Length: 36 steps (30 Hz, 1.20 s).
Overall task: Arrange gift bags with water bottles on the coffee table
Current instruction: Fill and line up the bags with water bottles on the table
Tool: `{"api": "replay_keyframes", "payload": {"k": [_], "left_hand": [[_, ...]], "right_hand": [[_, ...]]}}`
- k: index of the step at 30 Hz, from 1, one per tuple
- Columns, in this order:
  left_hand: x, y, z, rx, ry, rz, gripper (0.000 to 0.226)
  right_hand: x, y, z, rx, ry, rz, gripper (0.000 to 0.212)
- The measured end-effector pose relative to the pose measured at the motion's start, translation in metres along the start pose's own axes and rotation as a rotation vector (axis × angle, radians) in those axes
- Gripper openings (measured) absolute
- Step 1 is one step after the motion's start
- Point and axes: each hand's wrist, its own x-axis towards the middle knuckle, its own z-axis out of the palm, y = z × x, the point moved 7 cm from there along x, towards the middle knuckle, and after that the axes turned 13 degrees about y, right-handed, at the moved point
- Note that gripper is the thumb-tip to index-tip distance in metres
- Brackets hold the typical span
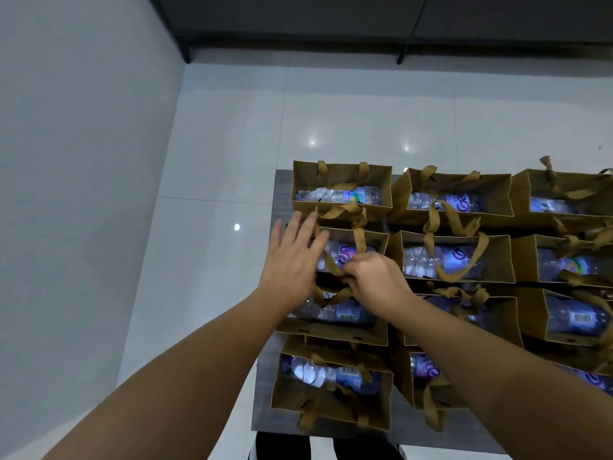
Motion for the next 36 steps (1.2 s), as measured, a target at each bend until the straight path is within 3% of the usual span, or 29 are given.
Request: {"api": "replay_keyframes", "payload": {"k": [2, 8, 13, 19, 21, 26, 30, 36], "left_hand": [[0.011, 0.011, 0.002, 0.023, -0.035, 0.105, 0.075], [0.031, 0.027, 0.013, 0.059, -0.115, 0.177, 0.034], [0.033, 0.035, 0.014, 0.073, -0.175, 0.214, 0.018], [0.033, 0.019, 0.009, 0.031, -0.182, 0.169, 0.019], [0.031, 0.005, 0.009, 0.030, -0.212, 0.141, 0.019], [0.025, -0.036, -0.001, 0.136, -0.240, 0.131, 0.019], [0.018, -0.074, -0.007, 0.257, -0.275, 0.108, 0.015], [0.007, -0.120, -0.012, 0.336, -0.358, -0.028, 0.005]], "right_hand": [[-0.003, 0.002, -0.004, 0.015, 0.048, -0.016, 0.016], [-0.014, 0.023, -0.033, 0.217, 0.380, 0.115, 0.025], [-0.007, 0.038, -0.042, 0.213, 0.448, 0.180, 0.017], [0.030, 0.046, -0.055, 0.217, 0.473, 0.245, 0.018], [0.048, 0.046, -0.059, 0.177, 0.430, 0.249, 0.023], [0.095, 0.037, -0.051, -0.164, 0.147, 0.104, 0.042], [0.125, 0.037, -0.036, -0.288, -0.052, 0.055, 0.051], [0.136, 0.037, -0.028, -0.364, -0.054, 0.071, 0.012]]}}
